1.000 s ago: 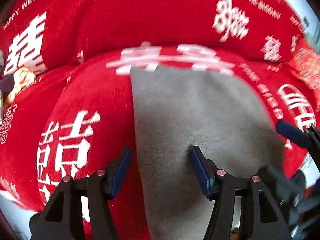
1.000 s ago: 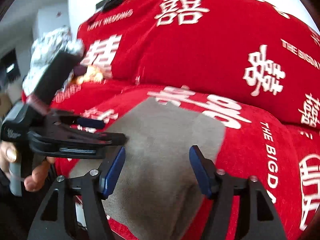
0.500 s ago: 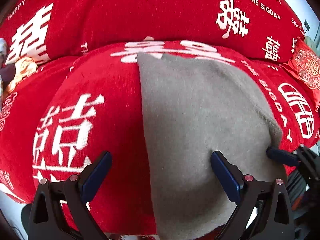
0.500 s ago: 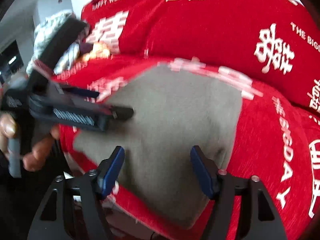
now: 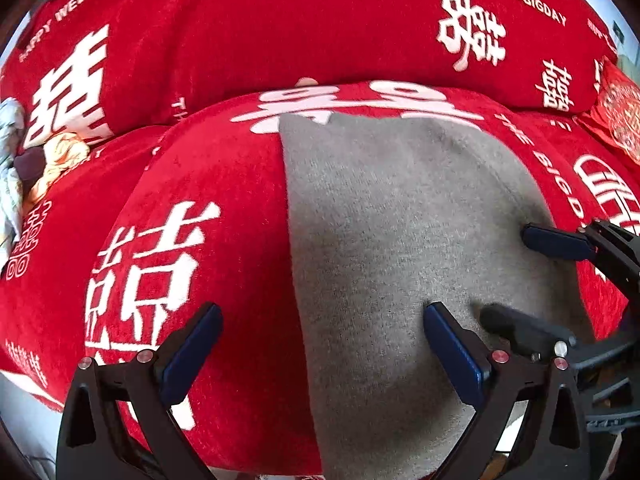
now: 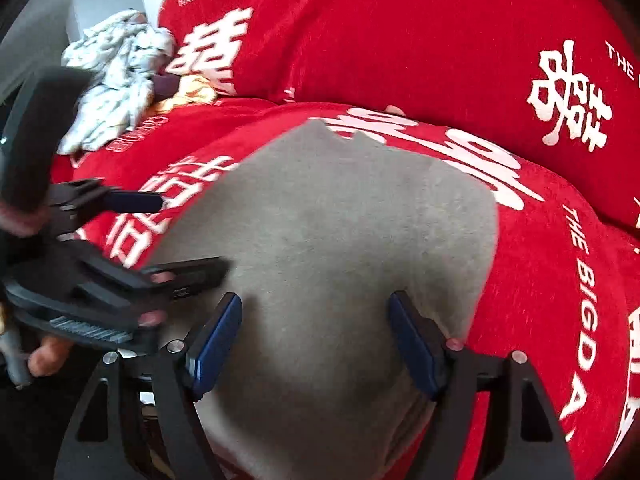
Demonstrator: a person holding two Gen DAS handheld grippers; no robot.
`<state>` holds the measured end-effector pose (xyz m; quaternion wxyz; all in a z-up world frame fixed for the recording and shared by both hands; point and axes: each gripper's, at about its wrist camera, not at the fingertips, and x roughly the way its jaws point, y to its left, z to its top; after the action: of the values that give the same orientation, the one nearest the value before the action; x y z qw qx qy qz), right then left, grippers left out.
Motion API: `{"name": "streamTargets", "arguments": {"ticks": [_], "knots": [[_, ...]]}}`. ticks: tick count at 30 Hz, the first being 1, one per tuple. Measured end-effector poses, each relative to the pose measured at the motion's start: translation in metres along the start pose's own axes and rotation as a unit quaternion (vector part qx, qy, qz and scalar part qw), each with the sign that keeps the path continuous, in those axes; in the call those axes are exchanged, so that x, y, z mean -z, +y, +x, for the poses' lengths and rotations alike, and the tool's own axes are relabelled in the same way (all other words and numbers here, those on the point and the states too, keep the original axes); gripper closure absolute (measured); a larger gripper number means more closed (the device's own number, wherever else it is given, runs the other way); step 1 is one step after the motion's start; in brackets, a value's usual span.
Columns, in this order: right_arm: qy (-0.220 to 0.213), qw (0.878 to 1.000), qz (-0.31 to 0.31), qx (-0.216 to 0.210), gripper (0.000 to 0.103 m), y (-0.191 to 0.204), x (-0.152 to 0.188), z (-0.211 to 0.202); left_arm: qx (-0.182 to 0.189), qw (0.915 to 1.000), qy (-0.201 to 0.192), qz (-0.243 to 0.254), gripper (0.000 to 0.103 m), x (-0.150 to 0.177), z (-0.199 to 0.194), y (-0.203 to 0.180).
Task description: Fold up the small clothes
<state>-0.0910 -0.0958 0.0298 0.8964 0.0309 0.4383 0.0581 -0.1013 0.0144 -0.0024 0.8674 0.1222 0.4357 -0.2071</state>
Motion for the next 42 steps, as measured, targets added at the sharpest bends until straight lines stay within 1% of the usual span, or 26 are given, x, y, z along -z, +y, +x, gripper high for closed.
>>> {"name": "streamTargets", "arguments": {"ticks": [2,4,5,7,8,10,12,14,15,16,17,20,22,25,27,30,42], "knots": [[-0.01,1.0,0.019,0.003,0.025,0.002,-0.002,-0.016,-0.001,0.9999,-0.012,0.001,0.002,0.0,-0.011,-0.001],[-0.028,0.999,0.018,0.01,0.024,0.008,0.002,-0.033,-0.005,0.9996,-0.027,0.003,0.002,0.0,-0.022,-0.005],[-0.03,0.999,0.013,0.03,0.024,0.013,0.003,-0.04,-0.006,0.9995,-0.032,0.002,0.002,-0.001,-0.026,-0.006],[-0.03,0.997,0.011,0.069,0.024,0.02,0.004,-0.05,-0.012,0.9988,-0.047,-0.006,0.002,-0.003,-0.036,-0.01],[-0.032,0.996,0.014,0.08,0.024,0.024,0.004,-0.054,-0.017,0.9985,-0.051,-0.01,0.002,-0.004,-0.039,-0.011],[-0.03,0.995,0.037,0.091,0.024,0.026,0.004,-0.062,-0.024,0.9981,-0.054,-0.015,0.002,-0.004,-0.045,-0.014],[-0.024,0.993,0.057,0.105,0.024,0.03,0.004,-0.065,-0.024,0.9977,-0.06,-0.017,0.002,-0.003,-0.051,-0.015],[-0.017,0.991,0.058,0.122,0.024,0.033,0.005,-0.065,-0.03,0.9972,-0.065,-0.023,0.002,-0.001,-0.057,-0.015],[-0.011,0.99,0.058,0.131,0.024,0.036,0.006,-0.064,-0.027,0.997,-0.068,-0.026,0.002,0.001,-0.059,-0.014],[-0.003,0.989,0.058,0.132,0.024,0.037,0.006,-0.062,-0.017,0.997,-0.07,-0.029,0.002,0.004,-0.062,-0.014],[0.007,0.99,0.059,0.131,0.024,0.039,0.007,-0.06,-0.016,0.9968,-0.071,-0.034,0.002,0.006,-0.064,-0.013],[0.018,0.989,0.063,0.134,0.024,0.044,0.01,-0.059,-0.035,0.9946,-0.083,-0.051,0.002,0.018,-0.07,-0.014],[0.02,0.989,0.064,0.132,0.024,0.047,0.011,-0.06,-0.037,0.9958,-0.073,-0.042,0.002,0.022,-0.071,-0.017],[0.033,0.989,0.066,0.131,0.023,0.052,0.013,-0.059,-0.039,0.9967,-0.055,-0.044,0.002,0.025,-0.07,-0.017],[0.037,0.988,0.068,0.131,0.023,0.053,0.015,-0.059,-0.035,0.9972,-0.051,-0.042,0.002,0.028,-0.071,-0.017],[0.038,0.988,0.072,0.133,0.023,0.054,0.018,-0.061,-0.045,0.9961,-0.065,-0.039,0.002,0.031,-0.077,-0.019],[0.028,0.986,0.085,0.142,0.023,0.052,0.019,-0.071,-0.036,0.9948,-0.092,-0.026,0.002,0.033,-0.093,-0.025]]}}
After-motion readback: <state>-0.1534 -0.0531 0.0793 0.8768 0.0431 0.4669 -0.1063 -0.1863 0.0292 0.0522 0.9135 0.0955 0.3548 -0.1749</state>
